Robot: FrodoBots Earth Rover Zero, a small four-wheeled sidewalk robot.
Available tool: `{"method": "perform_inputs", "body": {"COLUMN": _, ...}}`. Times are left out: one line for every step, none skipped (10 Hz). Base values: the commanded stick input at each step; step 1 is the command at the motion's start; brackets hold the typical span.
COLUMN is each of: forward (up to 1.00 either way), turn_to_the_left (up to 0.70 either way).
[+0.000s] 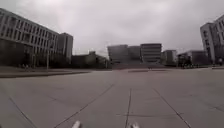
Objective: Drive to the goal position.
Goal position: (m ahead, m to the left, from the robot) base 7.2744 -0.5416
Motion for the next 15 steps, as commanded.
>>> {"method": "perform_inputs", "body": {"forward": 0.7, "turn_to_the_left": 0.0}}
{"method": "perform_inputs", "body": {"forward": 0.7, "turn_to_the_left": 0.0}}
{"method": "perform_inputs", "body": {"forward": 0.7, "turn_to_the_left": 0.0}}
{"method": "perform_inputs", "body": {"forward": 0.7, "turn_to_the_left": 0.0}}
{"method": "perform_inputs", "body": {"forward": 0.7, "turn_to_the_left": 0.0}}
{"method": "perform_inputs", "body": {"forward": 0.7, "turn_to_the_left": 0.0}}
{"method": "perform_inputs", "body": {"forward": 0.7, "turn_to_the_left": 0.0}}
{"method": "perform_inputs", "body": {"forward": 0.7, "turn_to_the_left": 0.0}}
{"method": "perform_inputs", "body": {"forward": 0.7, "turn_to_the_left": 0.0}}
{"method": "perform_inputs", "body": {"forward": 0.7, "turn_to_the_left": 0.0}}
{"method": "perform_inputs", "body": {"forward": 0.7, "turn_to_the_left": 0.0}}
{"method": "perform_inputs", "body": {"forward": 0.7, "turn_to_the_left": 0.0}}
{"method": "perform_inputs", "body": {"forward": 0.7, "turn_to_the_left": 0.0}}
{"method": "perform_inputs", "body": {"forward": 0.7, "turn_to_the_left": -0.11}}
{"method": "perform_inputs", "body": {"forward": 0.7, "turn_to_the_left": -0.28}}
